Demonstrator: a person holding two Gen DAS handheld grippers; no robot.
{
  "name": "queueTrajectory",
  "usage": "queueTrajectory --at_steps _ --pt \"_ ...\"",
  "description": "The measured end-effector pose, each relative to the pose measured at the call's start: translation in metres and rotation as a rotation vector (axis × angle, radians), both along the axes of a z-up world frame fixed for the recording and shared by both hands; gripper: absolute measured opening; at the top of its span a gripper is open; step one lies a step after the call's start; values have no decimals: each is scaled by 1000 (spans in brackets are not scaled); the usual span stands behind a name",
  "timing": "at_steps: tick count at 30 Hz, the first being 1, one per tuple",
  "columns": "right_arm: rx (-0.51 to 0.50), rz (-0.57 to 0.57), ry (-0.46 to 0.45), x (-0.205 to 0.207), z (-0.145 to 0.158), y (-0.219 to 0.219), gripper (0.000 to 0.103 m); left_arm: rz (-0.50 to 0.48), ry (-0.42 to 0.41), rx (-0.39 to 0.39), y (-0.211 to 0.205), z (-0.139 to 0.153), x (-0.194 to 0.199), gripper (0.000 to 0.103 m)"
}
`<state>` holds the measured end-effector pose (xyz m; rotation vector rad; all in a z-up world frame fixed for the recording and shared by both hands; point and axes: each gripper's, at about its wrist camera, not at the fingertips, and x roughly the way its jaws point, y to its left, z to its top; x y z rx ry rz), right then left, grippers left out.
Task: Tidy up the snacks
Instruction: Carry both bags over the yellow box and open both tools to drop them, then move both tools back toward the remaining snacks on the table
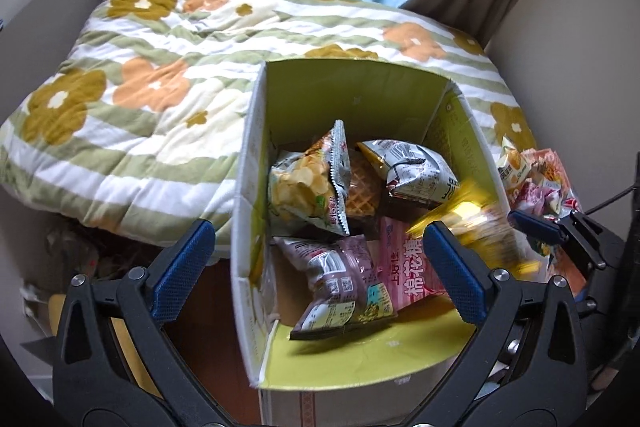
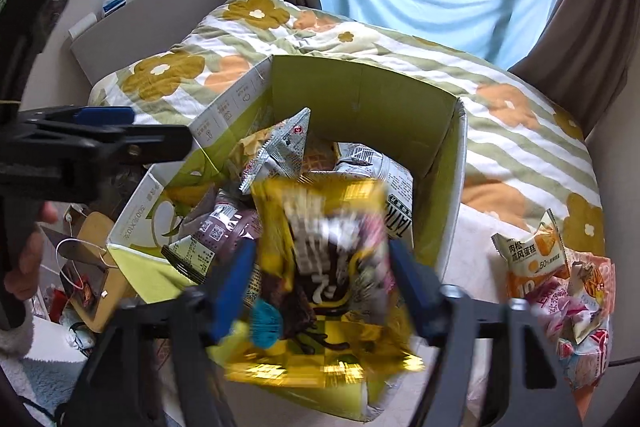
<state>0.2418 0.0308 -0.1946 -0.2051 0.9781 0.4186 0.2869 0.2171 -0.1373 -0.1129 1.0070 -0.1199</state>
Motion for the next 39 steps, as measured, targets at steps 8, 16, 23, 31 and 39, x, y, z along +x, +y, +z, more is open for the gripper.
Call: queueTrajectory --at_steps 8,16,23,31,39 --pt "8 -10 -37 -16 3 1 92 5 -13 -5 8 4 -17 103" --pt "11 -84 -74 -31 15 -10 92 -54 -23 -29 -6 3 -21 103" --pt "17 -188 -123 -44 23 -33 93 -120 -39 -41 -28 6 -21 103" --pt "54 -322 -195 -55 36 -108 103 -194 -69 -30 -85 21 -27 103" --pt "16 -418 -187 -69 47 -214 103 -255 -15 -57 -192 12 -37 103"
